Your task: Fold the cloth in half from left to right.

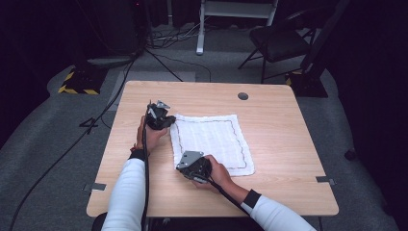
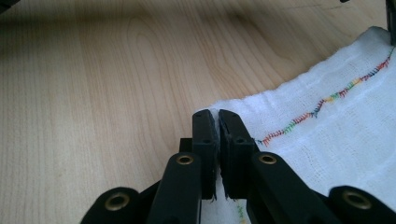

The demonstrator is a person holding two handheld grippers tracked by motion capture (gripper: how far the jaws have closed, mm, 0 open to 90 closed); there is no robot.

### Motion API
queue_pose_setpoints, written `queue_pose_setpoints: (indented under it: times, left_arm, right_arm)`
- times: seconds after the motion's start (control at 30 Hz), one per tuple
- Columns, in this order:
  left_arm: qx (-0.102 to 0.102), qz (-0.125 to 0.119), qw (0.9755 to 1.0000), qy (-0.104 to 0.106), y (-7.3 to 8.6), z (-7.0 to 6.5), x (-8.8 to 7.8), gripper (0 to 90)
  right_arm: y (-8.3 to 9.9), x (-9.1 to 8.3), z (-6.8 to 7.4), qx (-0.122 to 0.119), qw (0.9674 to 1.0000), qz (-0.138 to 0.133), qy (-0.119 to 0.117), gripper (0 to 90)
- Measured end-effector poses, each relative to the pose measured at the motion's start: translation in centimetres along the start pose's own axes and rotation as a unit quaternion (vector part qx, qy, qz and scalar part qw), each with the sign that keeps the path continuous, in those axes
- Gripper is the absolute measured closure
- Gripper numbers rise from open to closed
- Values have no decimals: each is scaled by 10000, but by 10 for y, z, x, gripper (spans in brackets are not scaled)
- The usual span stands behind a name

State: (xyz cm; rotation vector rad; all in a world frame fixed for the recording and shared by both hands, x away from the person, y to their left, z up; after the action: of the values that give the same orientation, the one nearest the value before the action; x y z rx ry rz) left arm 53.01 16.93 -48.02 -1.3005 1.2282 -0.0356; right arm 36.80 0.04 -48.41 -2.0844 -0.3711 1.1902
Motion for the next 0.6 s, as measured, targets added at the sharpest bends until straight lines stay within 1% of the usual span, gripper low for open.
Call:
queue_pose_setpoints:
  times: [0.07, 0.1, 0.13, 0.17, 0.2, 0.23, 0.27, 0.3, 0.33, 0.37, 0.4, 0.43, 0.47, 0.5, 0.53, 0.57, 0.6]
  left_arm:
    - [75, -24, 10000, -19, -4, -3, 0, 850]
    - [75, -24, 10000, -19, -4, -3, 0, 850]
    - [84, -21, 10000, -6, -7, -7, 2, 850]
    - [139, -44, 9999, 25, -11, -11, 5, 851]
    - [178, -59, 9998, 58, -14, -13, 6, 851]
    - [192, -96, 9997, 87, -18, -17, 7, 851]
    - [192, -96, 9997, 87, -18, -17, 7, 851]
    - [254, -160, 9994, 152, -25, -23, 10, 852]
    - [285, -188, 9992, 187, -29, -26, 13, 852]
    - [326, -176, 9991, 206, -33, -30, 15, 852]
    - [326, -176, 9991, 206, -33, -30, 15, 852]
    - [409, -184, 9987, 235, -40, -36, 21, 852]
    - [457, -163, 9985, 258, -44, -40, 25, 853]
    - [457, -163, 9985, 258, -44, -40, 25, 853]
    - [483, -128, 9984, 272, -48, -45, 30, 853]
    - [576, -104, 9978, 323, -54, -52, 37, 853]
    - [585, -127, 9974, 393, -57, -57, 40, 854]
  right_arm:
    - [0, -3, -3, 21, 10000, -31, 28, 856]
    - [0, -3, -3, 21, 10000, -31, 28, 856]
    - [0, -6, -5, 58, 10000, -57, 39, 857]
    - [2, -12, -10, 149, 9998, -93, 42, 856]
    - [3, -15, -13, 186, 9997, -111, 73, 856]
    - [4, -19, -16, 206, 9997, -128, 97, 856]
    - [4, -19, -16, 206, 9997, -128, 97, 856]
    - [8, -28, -23, 278, 9995, -148, 103, 857]
    - [10, -32, -26, 287, 9994, -146, 140, 857]
    - [13, -38, -30, 312, 9992, -161, 171, 856]
    - [13, -38, -30, 312, 9992, -161, 171, 856]
    - [21, -48, -38, 405, 9987, -194, 227, 857]
    - [25, -52, -42, 428, 9986, -185, 233, 856]
    - [25, -52, -42, 428, 9986, -185, 233, 856]
    - [36, -59, -49, 404, 9987, -173, 272, 856]
    - [39, -60, -51, 401, 9986, -149, 321, 856]
    - [43, -63, -54, 423, 9984, -126, 358, 856]
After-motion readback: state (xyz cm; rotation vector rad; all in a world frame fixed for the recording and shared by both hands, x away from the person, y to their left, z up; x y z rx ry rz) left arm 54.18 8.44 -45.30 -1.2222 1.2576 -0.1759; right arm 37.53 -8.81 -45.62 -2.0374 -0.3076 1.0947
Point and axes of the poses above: each handheld gripper's, and its own axes: x roughly forward along the jaws, y roughly out of its underside, z roughly to its left, the point moved 2 cm from there along x, roughly forward along the jaws, and after that the axes turned 12 degrees about y, right-handed, at the moved point
